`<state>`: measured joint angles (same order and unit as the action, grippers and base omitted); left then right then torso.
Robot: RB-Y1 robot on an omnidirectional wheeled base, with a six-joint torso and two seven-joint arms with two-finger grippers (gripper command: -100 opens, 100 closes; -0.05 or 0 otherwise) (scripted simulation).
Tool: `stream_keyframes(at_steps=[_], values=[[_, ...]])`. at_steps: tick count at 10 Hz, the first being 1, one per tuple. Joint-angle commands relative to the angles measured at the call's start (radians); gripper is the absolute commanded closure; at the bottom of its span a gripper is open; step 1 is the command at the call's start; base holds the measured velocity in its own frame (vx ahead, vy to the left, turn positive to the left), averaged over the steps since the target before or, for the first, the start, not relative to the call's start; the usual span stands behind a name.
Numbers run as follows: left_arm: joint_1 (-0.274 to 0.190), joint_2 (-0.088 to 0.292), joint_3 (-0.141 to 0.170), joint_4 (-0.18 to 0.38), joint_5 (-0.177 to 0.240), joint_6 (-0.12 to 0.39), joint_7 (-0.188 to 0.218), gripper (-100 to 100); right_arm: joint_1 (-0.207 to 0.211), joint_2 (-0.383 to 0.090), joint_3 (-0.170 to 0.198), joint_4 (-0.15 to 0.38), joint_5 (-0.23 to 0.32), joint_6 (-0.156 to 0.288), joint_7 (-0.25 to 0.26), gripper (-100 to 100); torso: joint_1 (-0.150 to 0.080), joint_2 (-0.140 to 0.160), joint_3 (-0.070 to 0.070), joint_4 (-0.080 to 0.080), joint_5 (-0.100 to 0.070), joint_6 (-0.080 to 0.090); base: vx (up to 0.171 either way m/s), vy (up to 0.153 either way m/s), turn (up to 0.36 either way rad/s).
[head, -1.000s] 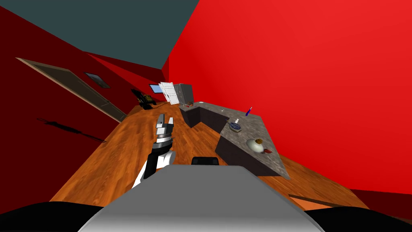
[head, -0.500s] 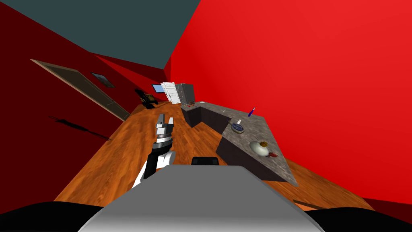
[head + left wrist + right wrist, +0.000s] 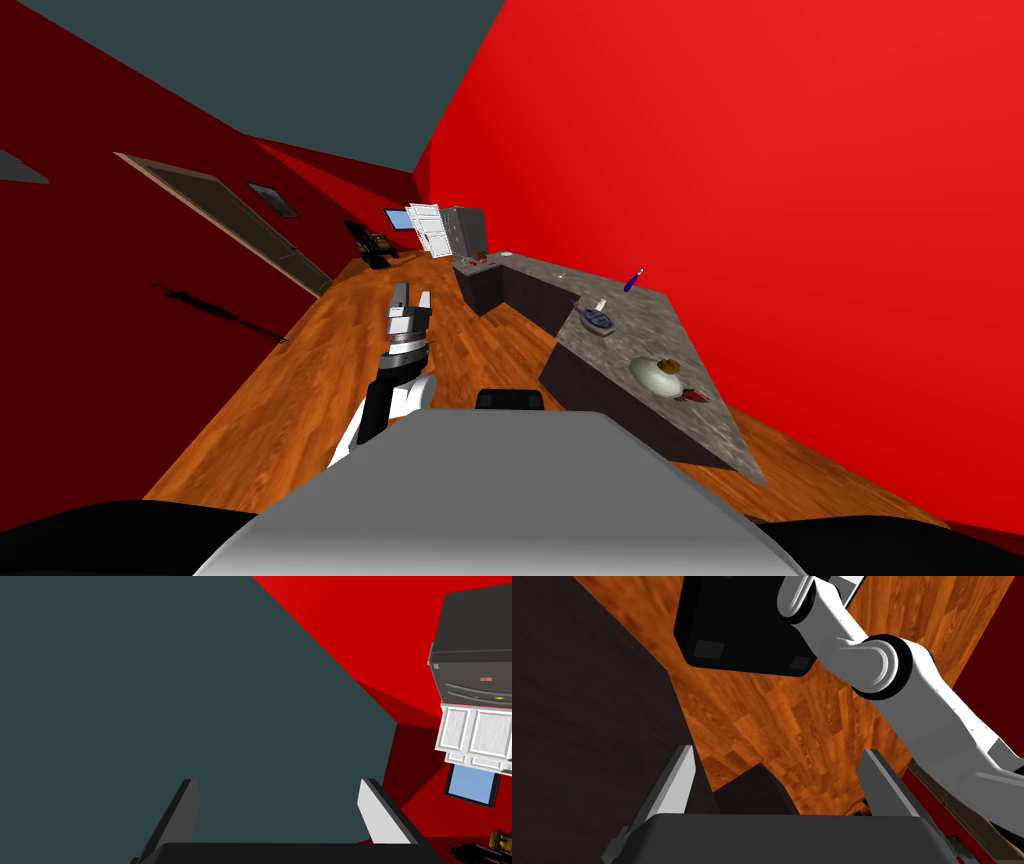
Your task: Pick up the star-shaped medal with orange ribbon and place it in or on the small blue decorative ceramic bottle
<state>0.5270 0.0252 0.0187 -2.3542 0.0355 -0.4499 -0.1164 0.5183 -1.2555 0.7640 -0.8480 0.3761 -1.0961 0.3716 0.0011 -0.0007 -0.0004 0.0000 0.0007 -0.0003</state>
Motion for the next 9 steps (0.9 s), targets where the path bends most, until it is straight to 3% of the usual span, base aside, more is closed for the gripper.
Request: stream_keyframes(at_steps=[1,2,4,7,8,9], values=[[0.000,0.000,0.000,0.000,0.000,0.000,0.000,0,-0.015,-0.019,0.013,0.050,0.012,-0.015,0.006,-100,0.000,0.000,0.000,0.000,0.000,0.000,0.024,0.029,0.080],[0.000,0.000,0.000,0.000,0.000,0.000,0.000,0,-0.015,-0.019,0.013,0.054,0.012,-0.015,0.006,-100,0.001,0.000,0.000,0.000,0.000,0.001,0.011,0.018,0.001],[0.000,0.000,0.000,0.000,0.000,0.000,0.000,0,-0.044,-0.089,0.060,0.134,0.051,-0.012,0.020,-100,0.001,0.000,0.000,0.000,0.000,0.000,0.013,0.056,0.155],[0.000,0.000,0.000,0.000,0.000,0.000,0.000,0,-0.044,-0.109,0.060,0.141,0.051,-0.012,0.020,-100,0.001,0.000,0.000,0.000,0.000,0.001,0.012,0.028,0.009],[0.000,0.000,0.000,0.000,0.000,0.000,0.000,0,-0.060,-0.150,0.081,0.178,0.070,-0.009,0.025,-100,0.000,0.001,0.001,0.000,0.000,0.001,0.002,0.030,0.155],[0.000,0.000,0.000,0.000,0.000,0.000,0.000,0,-0.060,-0.150,0.081,0.178,0.070,-0.009,0.025,-100,0.001,0.001,0.001,0.000,0.000,0.000,0.009,0.035,0.070]])
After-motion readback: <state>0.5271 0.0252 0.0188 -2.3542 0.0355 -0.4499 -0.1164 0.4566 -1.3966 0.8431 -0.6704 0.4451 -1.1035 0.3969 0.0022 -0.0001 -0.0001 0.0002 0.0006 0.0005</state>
